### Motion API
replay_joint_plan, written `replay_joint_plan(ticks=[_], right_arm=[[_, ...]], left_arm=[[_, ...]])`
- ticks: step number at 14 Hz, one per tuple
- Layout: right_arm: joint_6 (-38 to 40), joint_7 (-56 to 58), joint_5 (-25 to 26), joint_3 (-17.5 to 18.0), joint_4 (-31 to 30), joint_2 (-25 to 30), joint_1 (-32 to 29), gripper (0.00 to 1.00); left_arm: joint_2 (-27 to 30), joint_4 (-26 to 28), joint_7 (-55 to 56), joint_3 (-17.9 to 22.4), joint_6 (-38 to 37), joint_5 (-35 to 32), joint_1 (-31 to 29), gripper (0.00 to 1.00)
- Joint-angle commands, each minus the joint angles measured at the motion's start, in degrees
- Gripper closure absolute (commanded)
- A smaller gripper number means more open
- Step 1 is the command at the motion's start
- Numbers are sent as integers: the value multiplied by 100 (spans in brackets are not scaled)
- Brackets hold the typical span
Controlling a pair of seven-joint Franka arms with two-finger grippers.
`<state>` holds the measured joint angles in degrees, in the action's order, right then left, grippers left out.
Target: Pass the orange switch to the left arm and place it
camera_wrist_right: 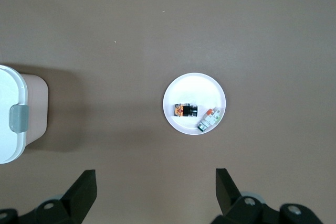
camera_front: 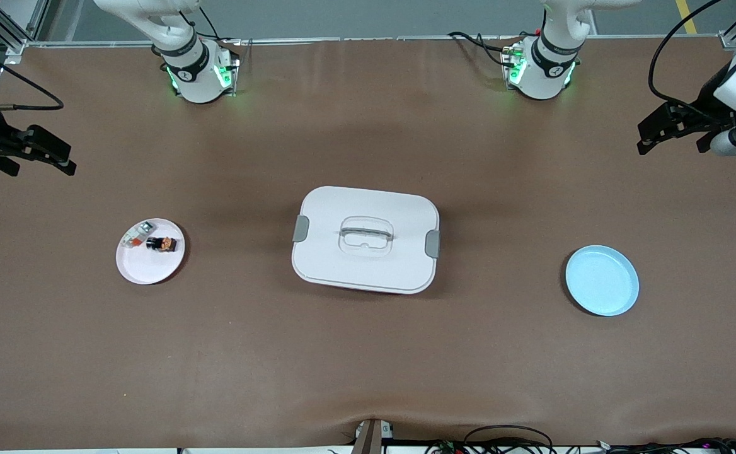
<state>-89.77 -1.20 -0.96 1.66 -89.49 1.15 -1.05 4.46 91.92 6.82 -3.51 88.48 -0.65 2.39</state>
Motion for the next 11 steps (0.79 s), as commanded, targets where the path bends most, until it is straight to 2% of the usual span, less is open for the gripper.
replay_joint_plan(ticks=[1, 11], right_arm=[[29, -56, -62, -17, 2, 16, 17, 0], [29, -47, -54, -17, 10, 16, -1, 0]], left_arm=[[20, -78, -31, -1, -120, 30, -46, 0], [-94, -166, -14, -1, -129, 57, -37, 0]])
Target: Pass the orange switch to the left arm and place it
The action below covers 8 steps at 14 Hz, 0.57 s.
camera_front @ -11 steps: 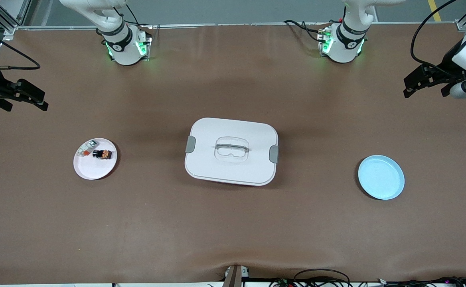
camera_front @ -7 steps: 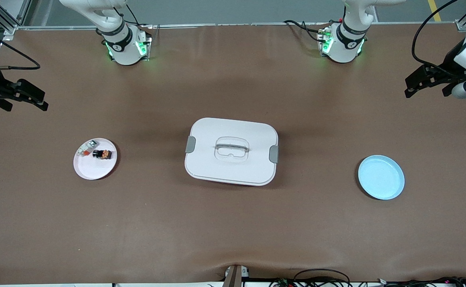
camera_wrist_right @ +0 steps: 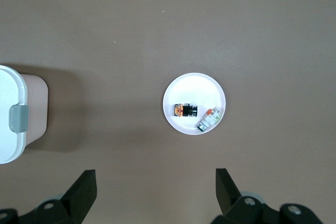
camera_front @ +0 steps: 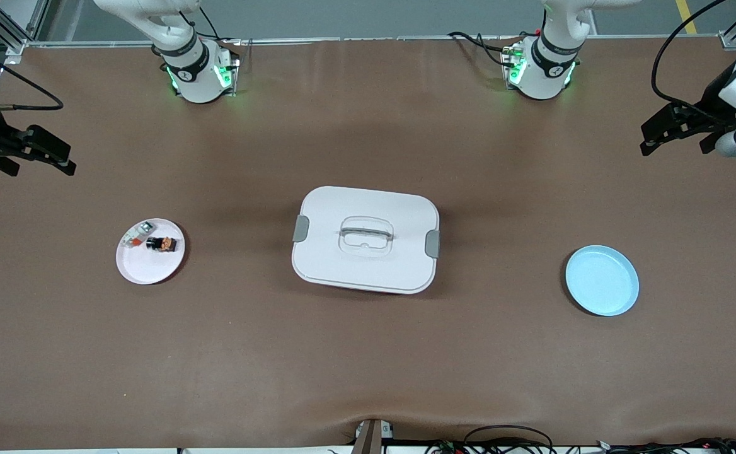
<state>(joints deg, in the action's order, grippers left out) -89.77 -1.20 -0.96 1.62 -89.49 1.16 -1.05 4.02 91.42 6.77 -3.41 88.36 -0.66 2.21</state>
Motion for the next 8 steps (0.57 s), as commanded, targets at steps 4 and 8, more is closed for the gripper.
replay_joint_plan(ticks=[4, 8], right_arm=[[21, -47, -54, -12, 2, 16, 8, 0], [-14, -47, -54, -12, 10, -27, -1, 0]], left_arm=[[-68, -98, 44, -20, -117, 57, -1, 0], [-68, -116, 35, -28, -117, 57, -19, 0]])
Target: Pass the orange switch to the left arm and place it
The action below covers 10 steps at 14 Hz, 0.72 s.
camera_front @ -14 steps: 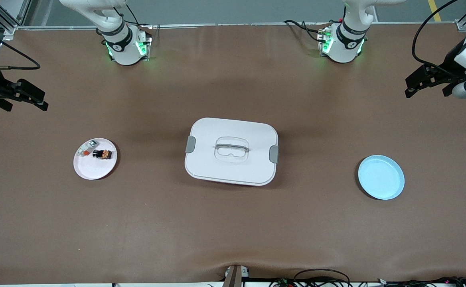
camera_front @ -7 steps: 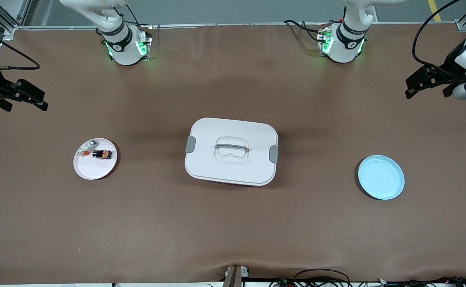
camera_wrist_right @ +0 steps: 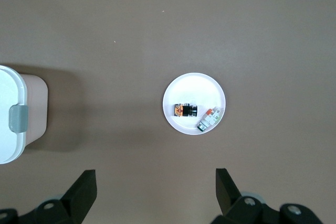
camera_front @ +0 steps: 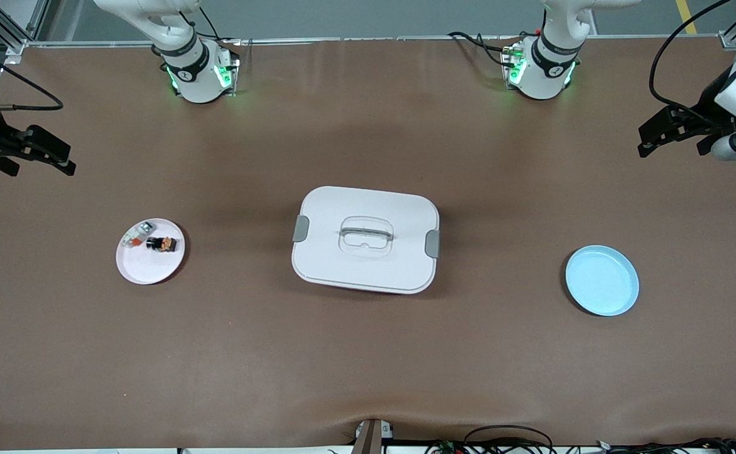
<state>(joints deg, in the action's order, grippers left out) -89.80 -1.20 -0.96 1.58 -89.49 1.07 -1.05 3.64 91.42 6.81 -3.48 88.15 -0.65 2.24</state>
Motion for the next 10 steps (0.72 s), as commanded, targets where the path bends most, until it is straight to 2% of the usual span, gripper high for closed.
replay_joint_plan(ticks=[1, 10], right_arm=[[-12, -47, -54, -9, 11, -19, 8, 0], [-55, 14, 16, -18, 11, -177, 61, 0]], left_arm=[[-30, -116, 31, -21, -96, 57, -22, 0], [-4, -107, -21, -13, -96, 57, -22, 0]])
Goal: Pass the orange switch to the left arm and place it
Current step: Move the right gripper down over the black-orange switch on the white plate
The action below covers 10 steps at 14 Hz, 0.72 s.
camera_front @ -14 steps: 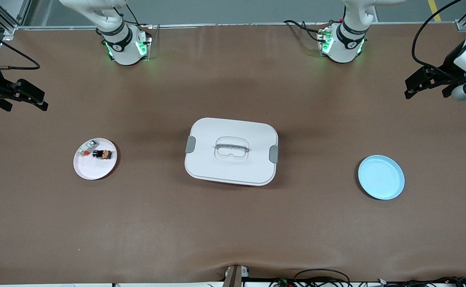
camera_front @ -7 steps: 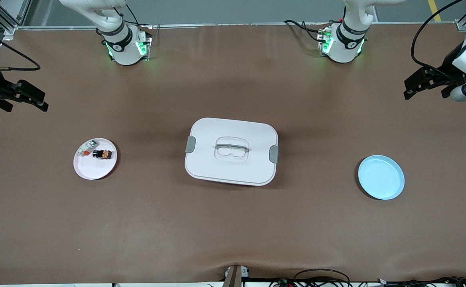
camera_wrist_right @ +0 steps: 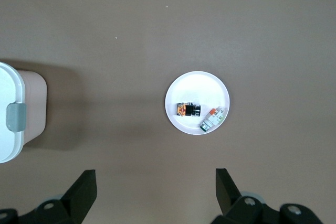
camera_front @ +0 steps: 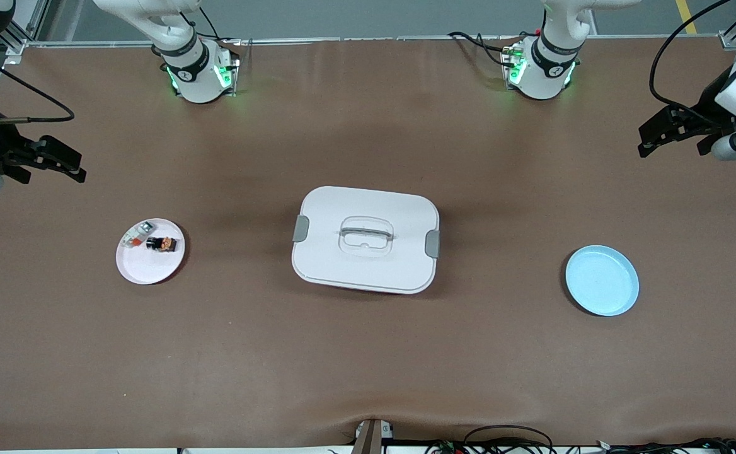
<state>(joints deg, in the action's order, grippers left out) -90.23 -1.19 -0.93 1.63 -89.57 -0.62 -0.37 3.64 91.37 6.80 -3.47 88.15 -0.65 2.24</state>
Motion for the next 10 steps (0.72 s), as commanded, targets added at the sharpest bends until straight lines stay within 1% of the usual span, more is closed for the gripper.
replay_joint_plan(ticks=[1, 3, 5, 8, 10], right_arm=[[-3, 22, 14, -31, 10, -86, -16, 0], [40, 22, 23, -40, -60, -288, -25, 0], [-143, 22, 49, -57, -358, -272, -25, 0], [-958, 22, 277, -57, -1191, -236, -86, 0], [-1608, 31, 278, -57, -1780, -228, -200, 0]], left_arm=[[-13, -102, -39, -13, -96, 57, -31, 0], [-21, -93, -4, -13, -96, 57, -13, 0], [-56, -93, 32, -22, -79, 57, -5, 0], [-83, -128, 40, -39, -79, 57, 13, 0], [-92, -128, 40, -48, -70, 57, 30, 0]])
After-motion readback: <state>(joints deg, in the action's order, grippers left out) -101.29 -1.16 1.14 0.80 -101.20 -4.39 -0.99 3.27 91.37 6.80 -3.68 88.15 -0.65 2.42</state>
